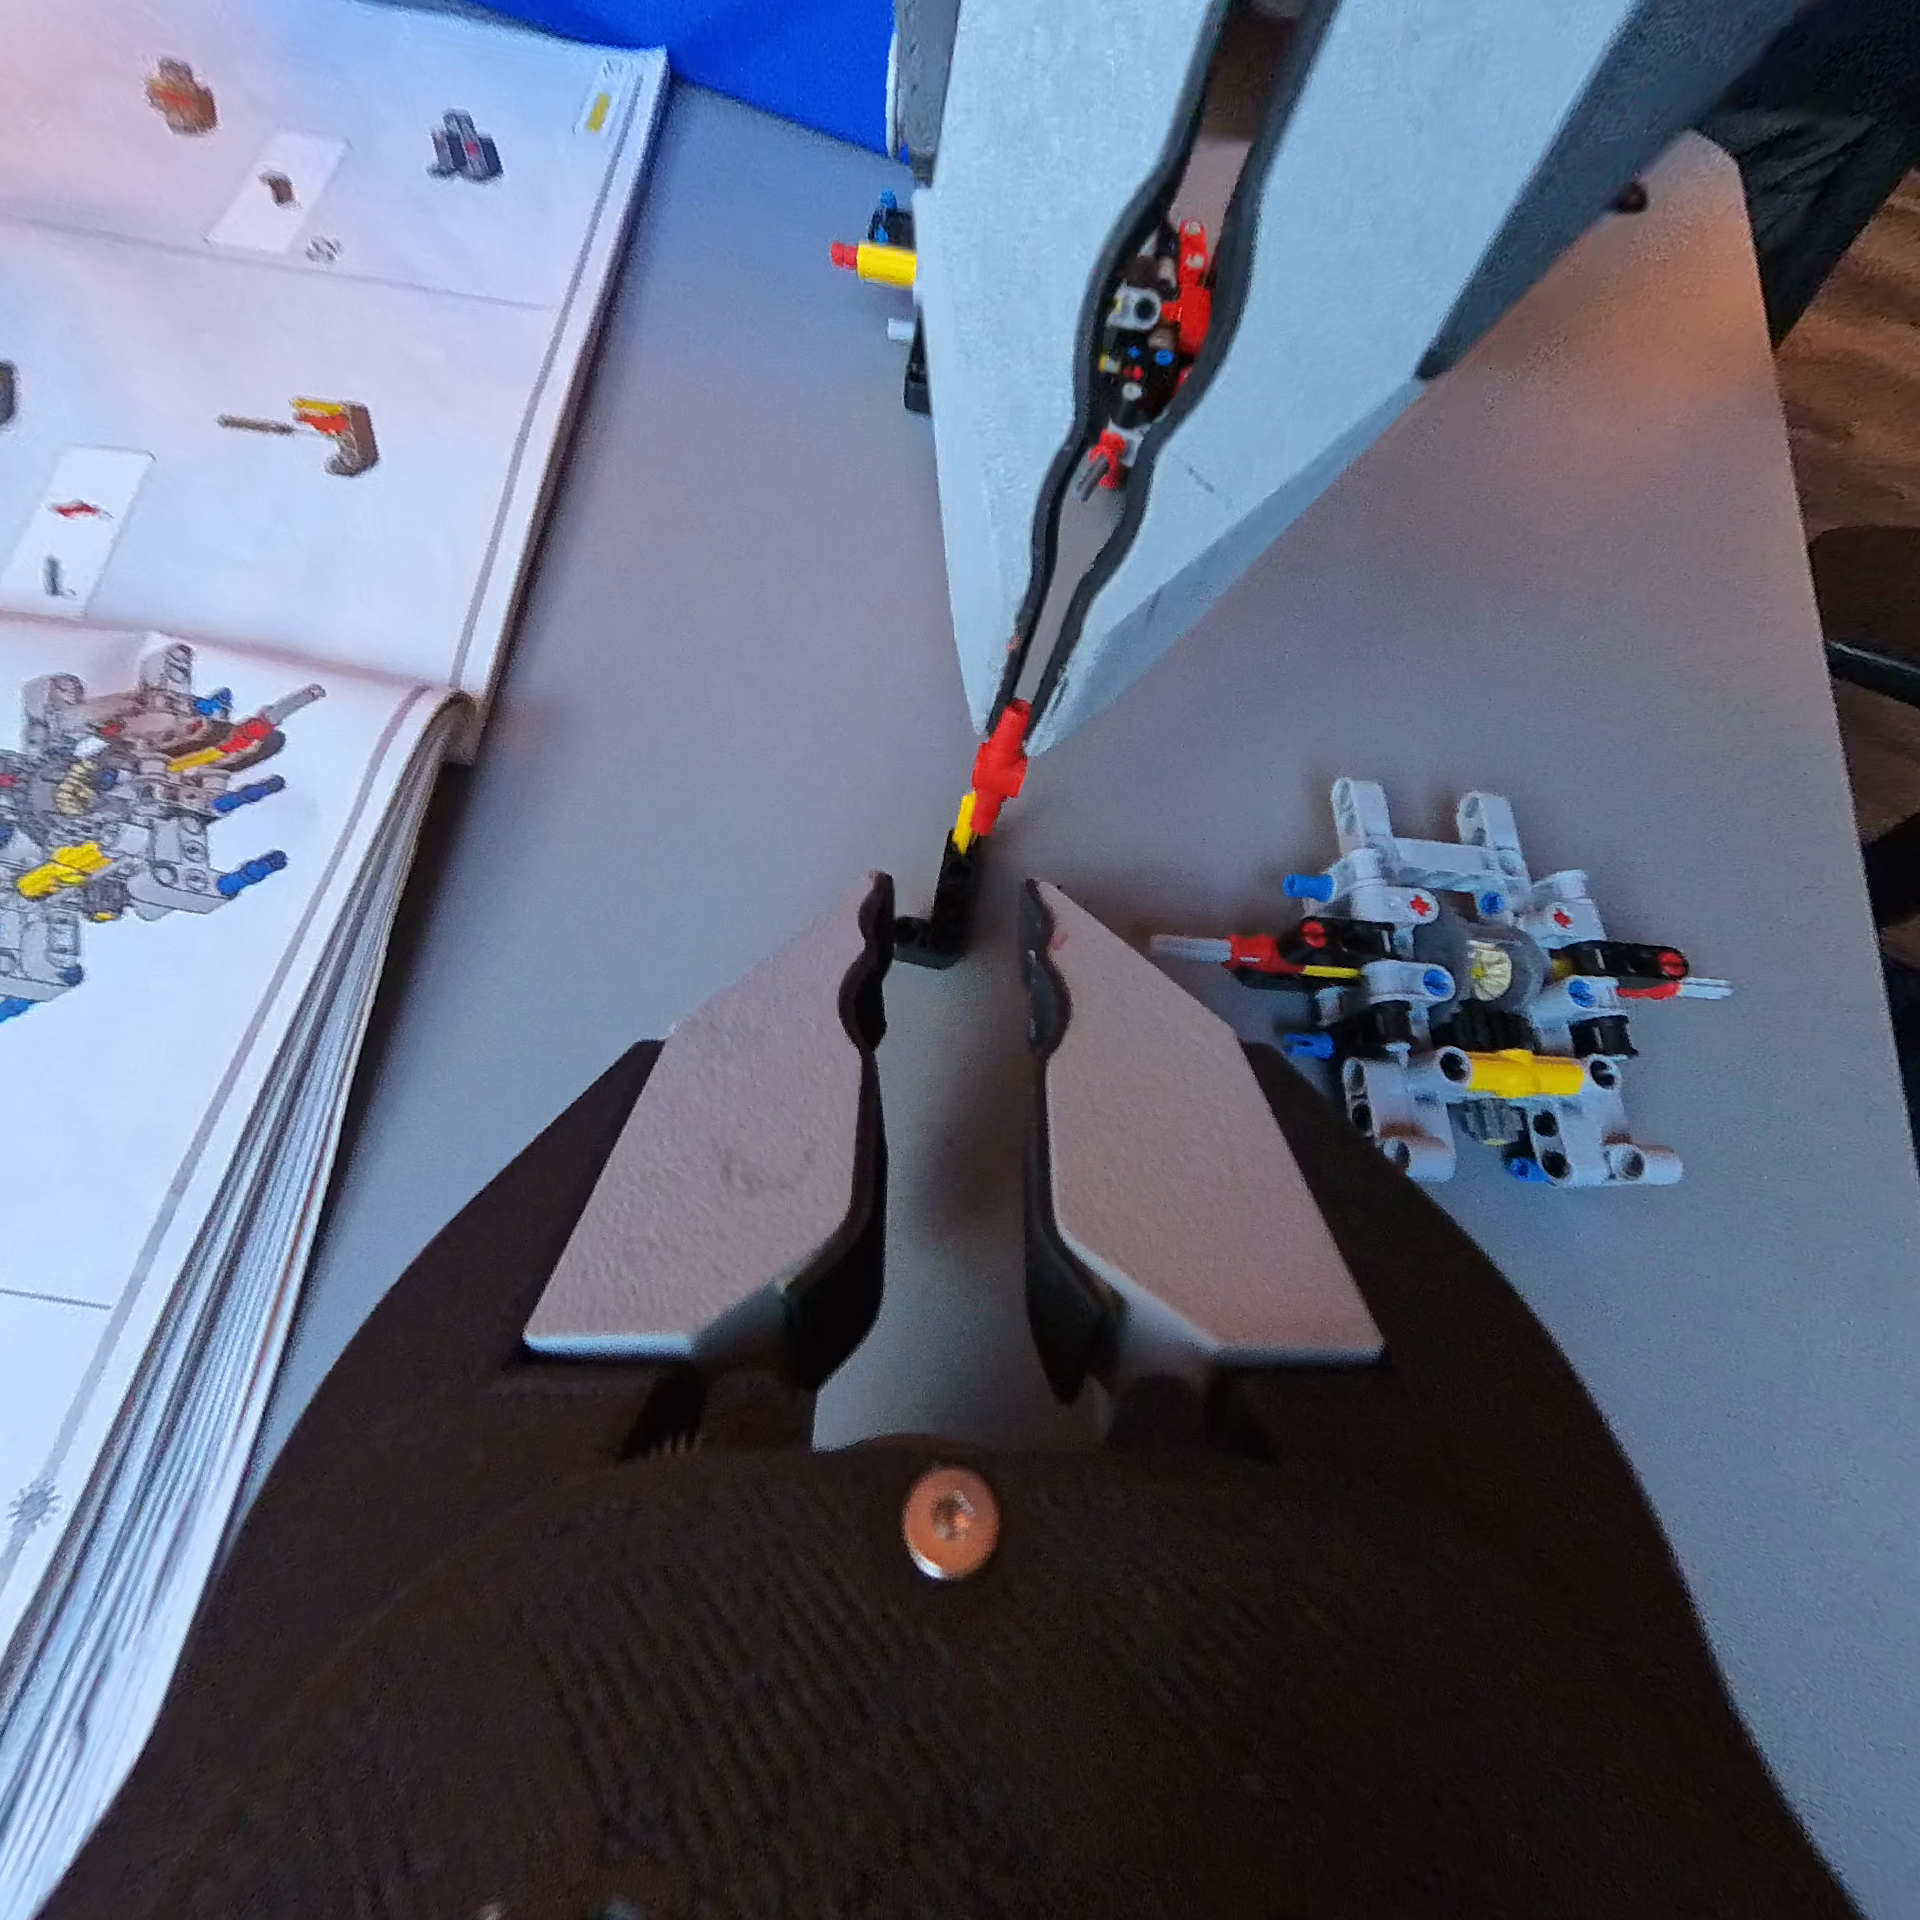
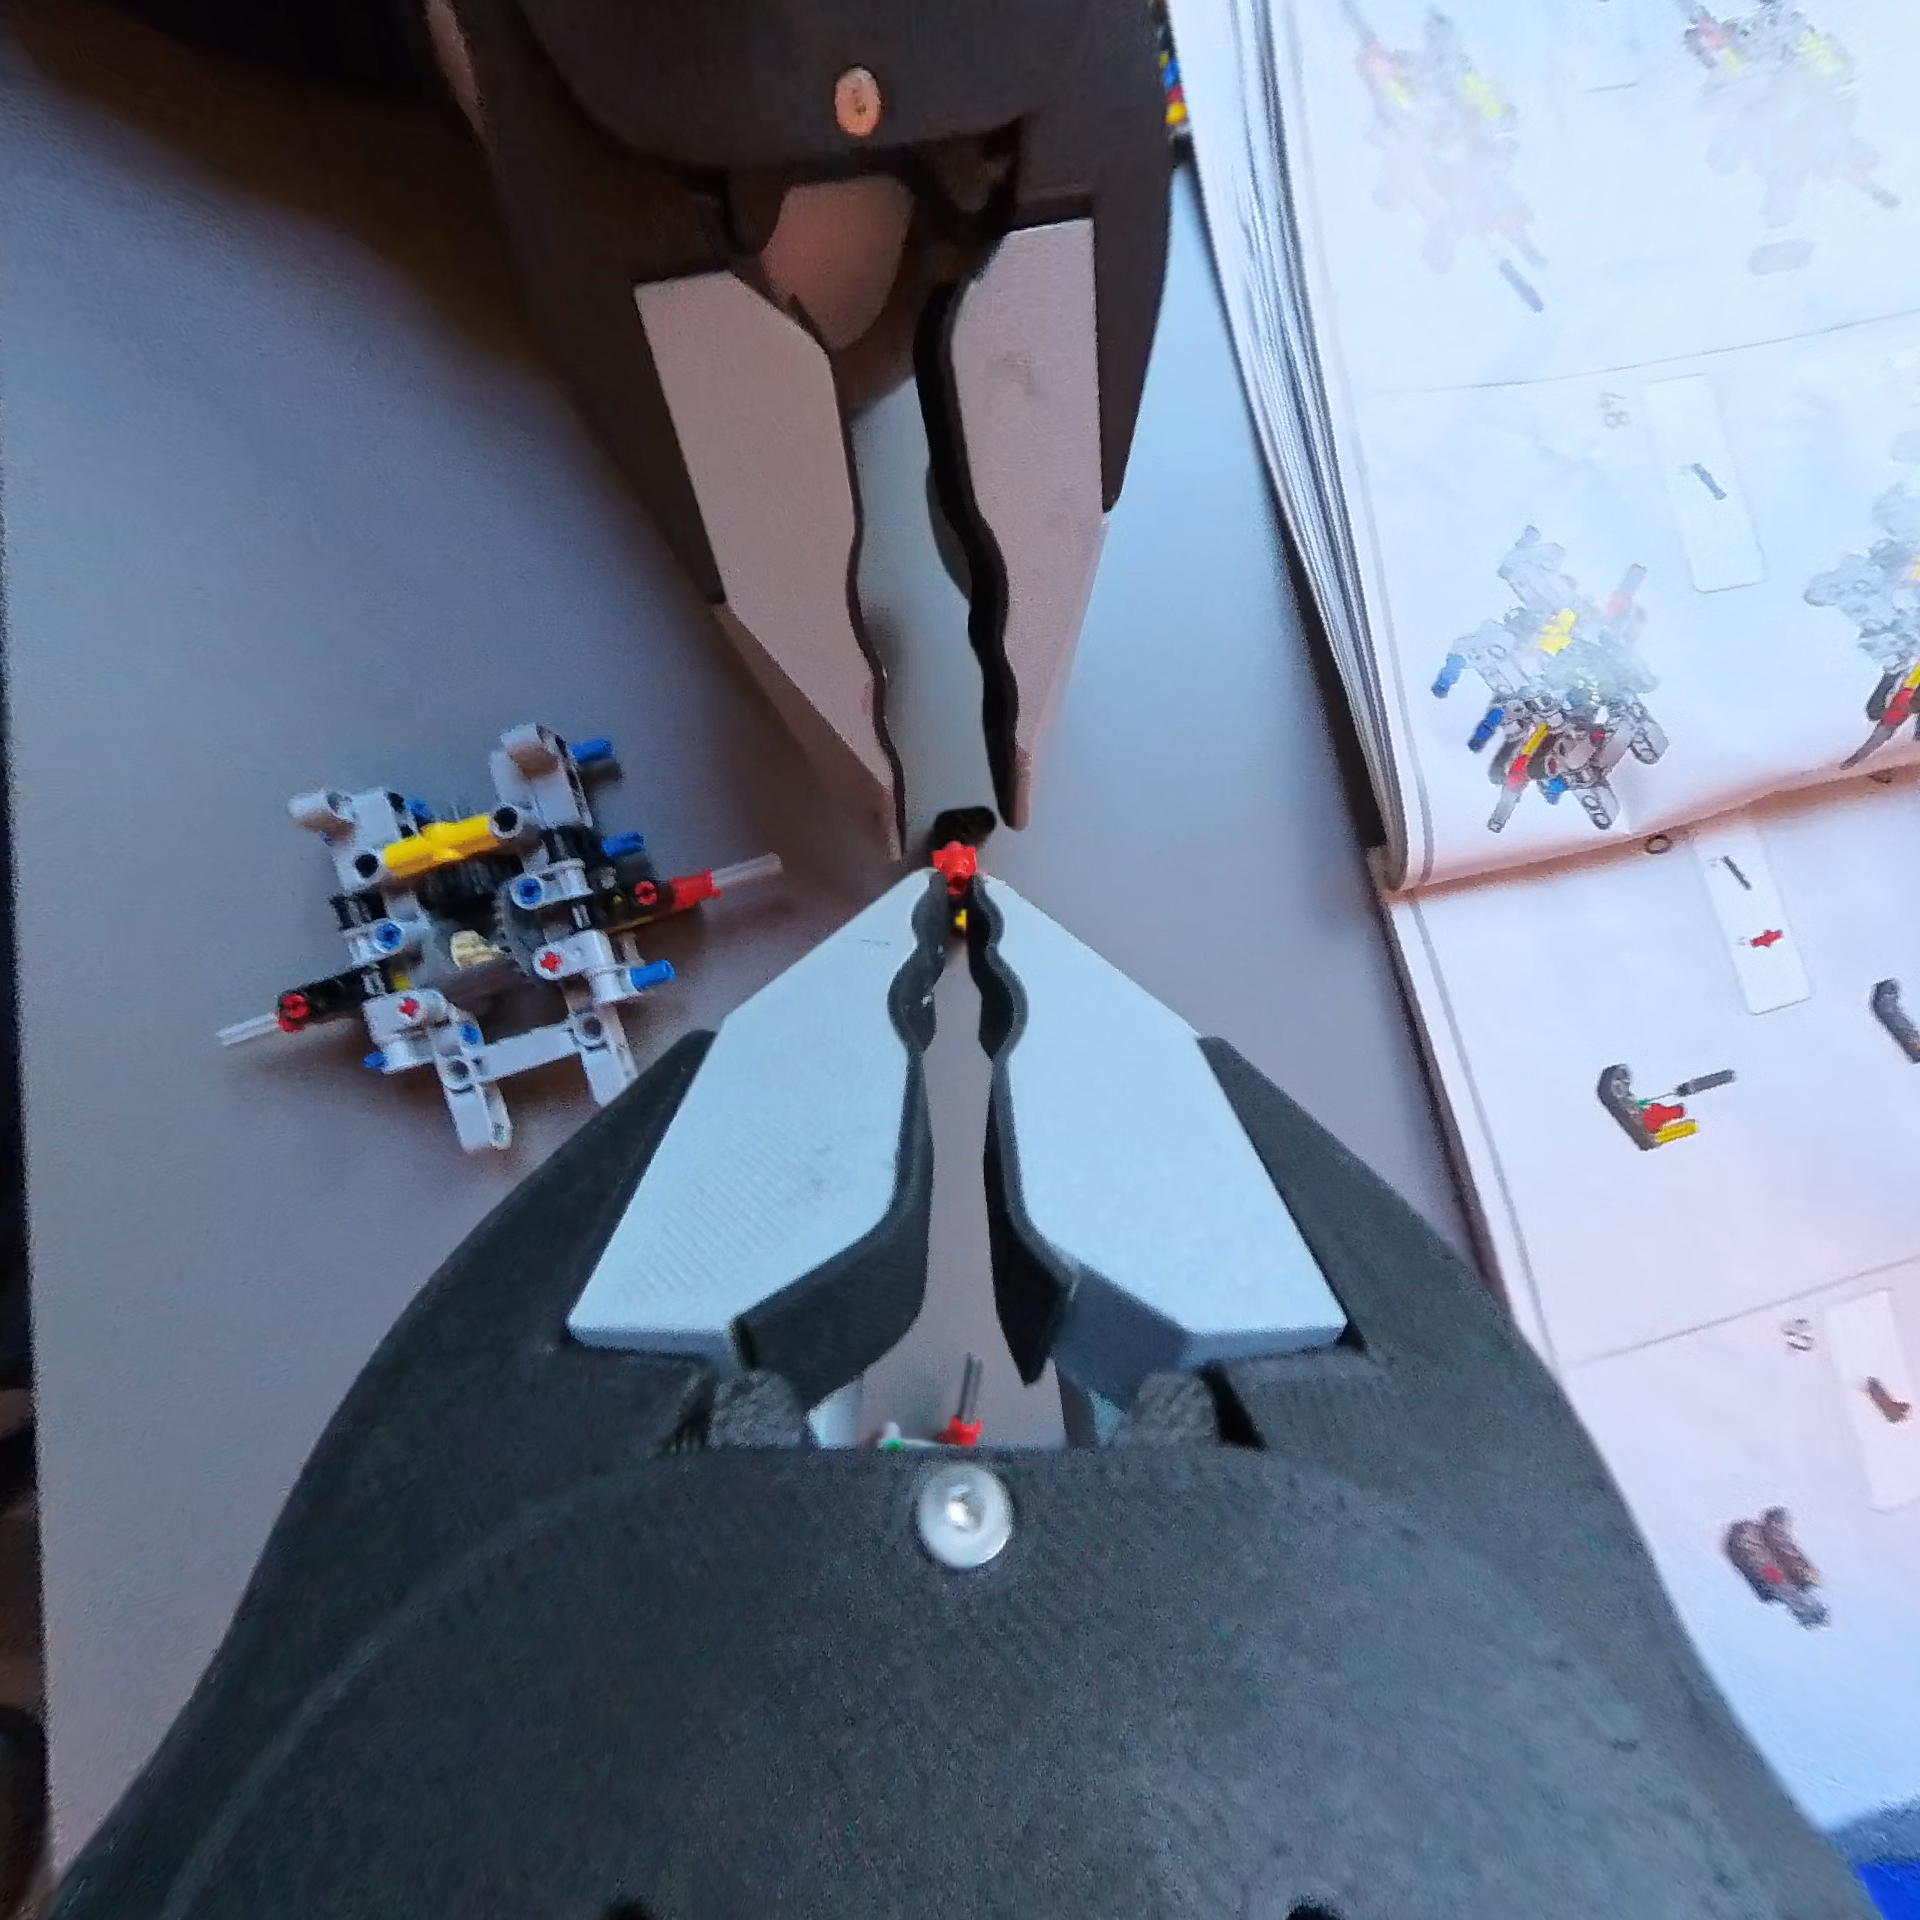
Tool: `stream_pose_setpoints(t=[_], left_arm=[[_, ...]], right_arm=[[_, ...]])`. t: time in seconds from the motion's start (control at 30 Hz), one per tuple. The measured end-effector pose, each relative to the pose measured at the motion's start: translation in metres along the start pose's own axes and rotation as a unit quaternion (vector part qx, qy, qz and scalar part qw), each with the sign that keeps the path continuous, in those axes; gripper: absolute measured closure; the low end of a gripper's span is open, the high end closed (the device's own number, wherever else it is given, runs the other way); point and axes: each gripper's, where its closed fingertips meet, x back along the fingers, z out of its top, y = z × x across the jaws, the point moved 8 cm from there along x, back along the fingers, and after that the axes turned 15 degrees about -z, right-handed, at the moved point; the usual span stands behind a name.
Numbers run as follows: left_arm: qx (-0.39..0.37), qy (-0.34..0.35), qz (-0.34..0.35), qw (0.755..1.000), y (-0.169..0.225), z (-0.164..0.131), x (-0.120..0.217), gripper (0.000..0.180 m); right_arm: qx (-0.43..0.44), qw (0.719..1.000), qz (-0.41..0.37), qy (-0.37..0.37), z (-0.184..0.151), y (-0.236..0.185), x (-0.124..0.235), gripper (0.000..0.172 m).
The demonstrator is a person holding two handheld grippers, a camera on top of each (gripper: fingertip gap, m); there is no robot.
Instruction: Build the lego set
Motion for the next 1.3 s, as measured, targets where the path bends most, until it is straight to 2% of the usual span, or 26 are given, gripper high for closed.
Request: stream_pose_setpoints(t=[0.13, 0.23, 0.4, 0.7, 1.3], left_arm=[[-0.025, 0.033, 0.001, 0.999, 0.004, 0.005, 0.004, 0.162], [-0.04, 0.044, -0.004, 0.998, 0.008, 0.006, 0.005, 0.178], [-0.05, 0.041, -0.003, 0.998, 0.009, 0.006, 0.006, 0.179], [-0.052, 0.021, -0.005, 0.998, 0.01, 0.004, 0.002, 0.179], [-0.056, 0.016, -0.003, 0.998, 0.01, 0.003, 0.002, 0.179]], right_arm=[[-0.049, 0.998, 0.021, 0.021, -0.003, 0.001, -0.001, 0.172], [-0.071, 0.996, 0.034, 0.035, -0.004, 0.001, -0.005, 0.172], [-0.092, 0.993, 0.047, 0.051, -0.007, 0.002, -0.005, 0.172], [0.005, 1.0, 0.003, 0.028, -0.002, -0.007, -0.004, 0.167], [0.063, 0.998, -0.011, -0.017, 0.004, -0.008, -0.006, 0.17]])
